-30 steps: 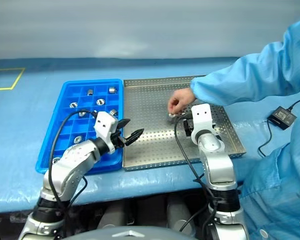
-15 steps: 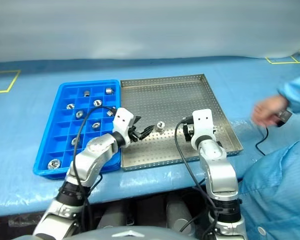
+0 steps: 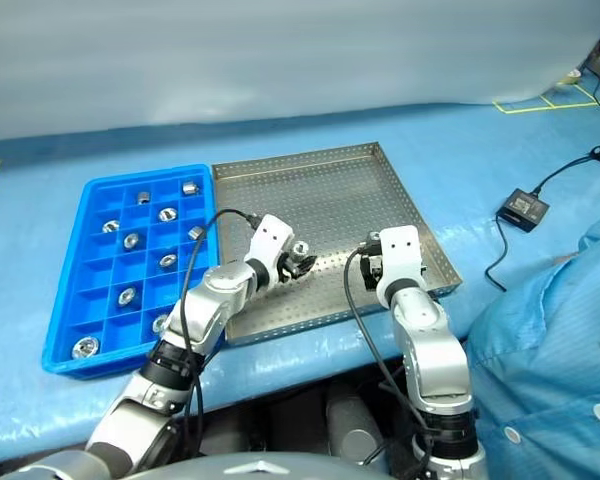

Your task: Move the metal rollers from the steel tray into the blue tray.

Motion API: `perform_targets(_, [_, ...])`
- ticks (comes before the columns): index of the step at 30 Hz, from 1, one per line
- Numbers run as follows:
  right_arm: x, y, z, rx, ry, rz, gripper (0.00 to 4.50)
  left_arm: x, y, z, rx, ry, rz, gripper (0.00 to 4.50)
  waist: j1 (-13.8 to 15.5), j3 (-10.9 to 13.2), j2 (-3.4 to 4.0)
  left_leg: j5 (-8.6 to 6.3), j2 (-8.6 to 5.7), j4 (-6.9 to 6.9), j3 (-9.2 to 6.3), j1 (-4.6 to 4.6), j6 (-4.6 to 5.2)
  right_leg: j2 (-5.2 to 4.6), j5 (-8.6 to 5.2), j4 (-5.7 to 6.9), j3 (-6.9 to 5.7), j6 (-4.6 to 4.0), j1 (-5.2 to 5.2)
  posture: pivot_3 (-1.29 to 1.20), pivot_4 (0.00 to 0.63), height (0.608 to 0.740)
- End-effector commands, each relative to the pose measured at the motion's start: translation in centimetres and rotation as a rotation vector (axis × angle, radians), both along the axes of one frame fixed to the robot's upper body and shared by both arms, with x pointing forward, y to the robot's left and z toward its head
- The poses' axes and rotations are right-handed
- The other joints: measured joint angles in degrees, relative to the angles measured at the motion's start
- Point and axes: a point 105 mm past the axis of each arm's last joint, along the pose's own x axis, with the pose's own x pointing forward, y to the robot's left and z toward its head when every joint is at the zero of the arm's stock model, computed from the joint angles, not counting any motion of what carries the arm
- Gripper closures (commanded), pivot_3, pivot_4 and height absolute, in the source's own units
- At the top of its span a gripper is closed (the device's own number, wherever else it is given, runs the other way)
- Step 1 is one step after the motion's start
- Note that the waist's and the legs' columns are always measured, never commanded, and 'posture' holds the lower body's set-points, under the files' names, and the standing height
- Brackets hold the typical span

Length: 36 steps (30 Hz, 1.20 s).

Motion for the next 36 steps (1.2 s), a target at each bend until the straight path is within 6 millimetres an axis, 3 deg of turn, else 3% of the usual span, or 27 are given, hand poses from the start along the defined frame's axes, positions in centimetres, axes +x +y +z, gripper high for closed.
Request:
perform_targets(1, [0.0, 0.7, 2.7, 0.014, -0.102, 0.025, 0.87, 0.4, -0.6, 0.7, 0.006, -0.018, 0.009, 0.74, -0.4, 0.0, 0.0, 0.0, 0.0, 0.0, -0.01, 0.0, 0.0, 0.0, 0.0, 0.01, 0.0, 0.0, 0.0, -0.27, 0.15, 0.74])
perform_targets(4, [0.0, 0.9, 2.8, 0.015, -0.106, 0.033, 0.87, 0.5, -0.5, 0.7, 0.003, -0.013, 0.027, 0.74, -0.7, 0.0, 0.0, 0.0, 0.0, 0.0, -0.01, 0.01, 0.0, 0.0, 0.0, 0.01, 0.0, 0.02, 0.0, -0.27, 0.15, 0.74])
perform_targets(5, [0.0, 0.9, 2.7, 0.013, -0.102, 0.035, 0.84, 0.5, -0.4, 0.6, 0.004, -0.013, 0.035, 0.92, -0.8, 0.0, 0.0, 0.0, 0.0, 0.0, -0.02, 0.01, 0.0, 0.0, 0.0, 0.01, -0.01, 0.01, 0.01, -0.27, 0.15, 0.74])
perform_targets(7, [-0.1, 0.9, 2.6, 0.01, -0.096, 0.038, 0.84, 0.5, -0.3, 0.6, 0.0, -0.01, 0.043, 1.36, -1.0, 0.0, 0.0, 0.0, 0.0, -0.01, -0.03, 0.01, 0.0, 0.0, -0.01, 0.01, 0.0, 0.01, 0.01, -0.27, 0.15, 0.74])
perform_targets(11, [0.0, 1.2, 2.7, 0.007, -0.1, 0.057, 0.84, 0.5, -0.1, 0.4, 0.007, -0.001, 0.054, 2.68, -1.1, 0.0, 0.0, 0.0, -0.02, -0.02, -0.04, 0.0, 0.0, -0.02, 0.0, 0.01, 0.0, 0.03, 0.01, -0.26, 0.15, 0.74])
perform_targets(19, [0.1, 1.3, 2.8, 0.003, -0.103, 0.071, 0.84, 0.4, -0.1, 0.8, -0.047, -0.003, 0.048, 2.75, -1.1, 0.0, 0.01, 0.0, -0.03, -0.01, -0.05, 0.03, 0.0, -0.02, 0.0, 0.01, 0.0, 0.03, 0.04, -0.25, 0.15, 0.74])
perform_targets(24, [-0.3, 2.6, 2.5, 0.087, -0.078, 0.162, 0.84, 0.5, 0.5, 4.8, -0.256, -0.069, 0.042, 2.75, -1.0, 0.0, 0.01, 0.0, -0.03, -0.02, -0.05, -0.01, 0.01, -0.03, 0.02, 0.01, 0.0, 0.07, 0.01, -0.22, 0.15, 0.74])
perform_targets(29, [-1.5, 5.9, 4.4, 0.398, -0.078, 0.425, 0.84, -0.8, 4.0, 8.0, -0.286, -0.155, 0.052, 2.75, -0.8, 0.0, 0.03, -0.01, 0.05, -0.06, -0.07, 0.04, 0.0, 0.04, 0.09, 0.06, 0.0, 0.19, 0.0, -0.14, 0.15, 0.74])
perform_targets(32, [-2.7, 7.6, 5.3, 0.456, -0.075, 0.633, 0.84, -2.2, 7.5, 8.5, -0.21, -0.182, 0.132, 2.75, -0.1, 0.0, 0.05, 0.0, 0.05, -0.1, -0.09, 0.08, 0.0, 0.04, 0.08, 0.06, -0.02, 0.17, 0.03, -0.08, 0.15, 0.74])
perform_targets(36, [-3.5, 8.7, 5.7, 0.455, -0.063, 0.786, 0.84, -3.8, 12.1, 8.7, -0.127, -0.203, 0.323, 2.75, 2.7, 0.0, 0.01, -0.01, 0.04, -0.12, -0.13, 0.06, 0.0, 0.01, 0.0, 0.04, -0.07, 0.04, 0.01, 0.0, 0.15, 0.74])
